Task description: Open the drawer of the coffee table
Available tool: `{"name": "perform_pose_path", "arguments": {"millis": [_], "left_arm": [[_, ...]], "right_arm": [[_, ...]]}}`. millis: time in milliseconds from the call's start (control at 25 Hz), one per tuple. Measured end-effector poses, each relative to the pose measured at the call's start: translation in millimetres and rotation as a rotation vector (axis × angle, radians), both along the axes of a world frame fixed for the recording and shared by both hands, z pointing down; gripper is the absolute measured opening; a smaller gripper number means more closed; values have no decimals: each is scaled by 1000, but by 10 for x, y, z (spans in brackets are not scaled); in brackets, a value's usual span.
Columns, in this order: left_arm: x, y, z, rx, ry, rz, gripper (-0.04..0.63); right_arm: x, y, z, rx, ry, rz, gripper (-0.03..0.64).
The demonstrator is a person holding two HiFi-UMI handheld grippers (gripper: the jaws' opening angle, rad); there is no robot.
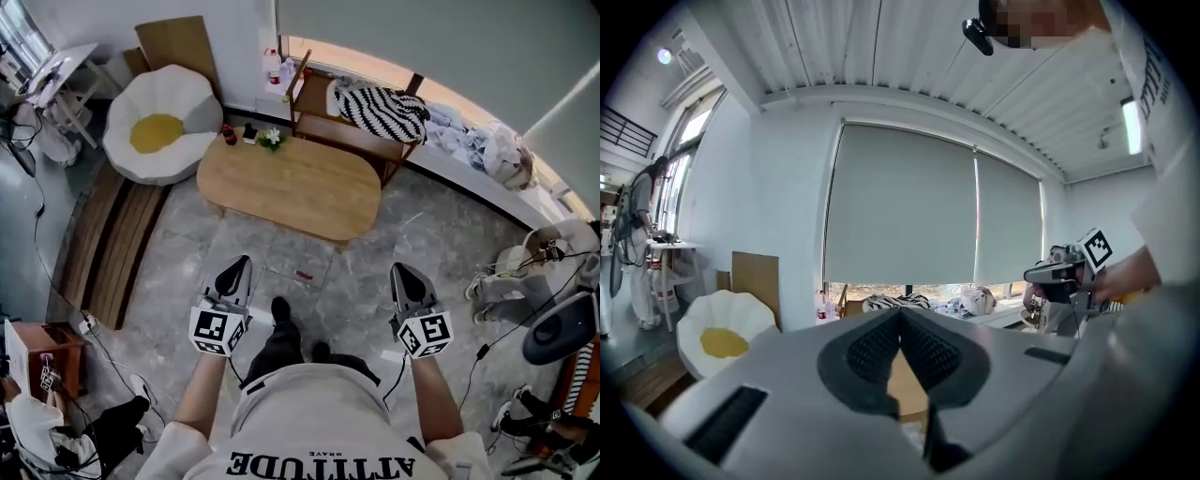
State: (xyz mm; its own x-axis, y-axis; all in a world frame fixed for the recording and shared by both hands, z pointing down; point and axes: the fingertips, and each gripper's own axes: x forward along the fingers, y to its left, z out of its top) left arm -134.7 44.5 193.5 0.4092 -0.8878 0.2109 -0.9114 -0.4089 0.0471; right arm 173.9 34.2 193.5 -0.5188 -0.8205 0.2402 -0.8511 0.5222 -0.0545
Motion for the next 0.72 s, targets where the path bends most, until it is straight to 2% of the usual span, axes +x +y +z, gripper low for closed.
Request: {"name": "perform_pose_path", "arguments": {"millis": [200,440,720], "left_arm": [[-318,-410,123,-15,4,49,18],[-584,-777,290,-37,-7,96,18],[-637,-1080,463,-66,-8,121,18]], "right_arm": [[-417,-296,35,-5,29,5,14],[-743,-624,72,0,20,43,14],[-819,-892,203,-18,16,82,14]]}}
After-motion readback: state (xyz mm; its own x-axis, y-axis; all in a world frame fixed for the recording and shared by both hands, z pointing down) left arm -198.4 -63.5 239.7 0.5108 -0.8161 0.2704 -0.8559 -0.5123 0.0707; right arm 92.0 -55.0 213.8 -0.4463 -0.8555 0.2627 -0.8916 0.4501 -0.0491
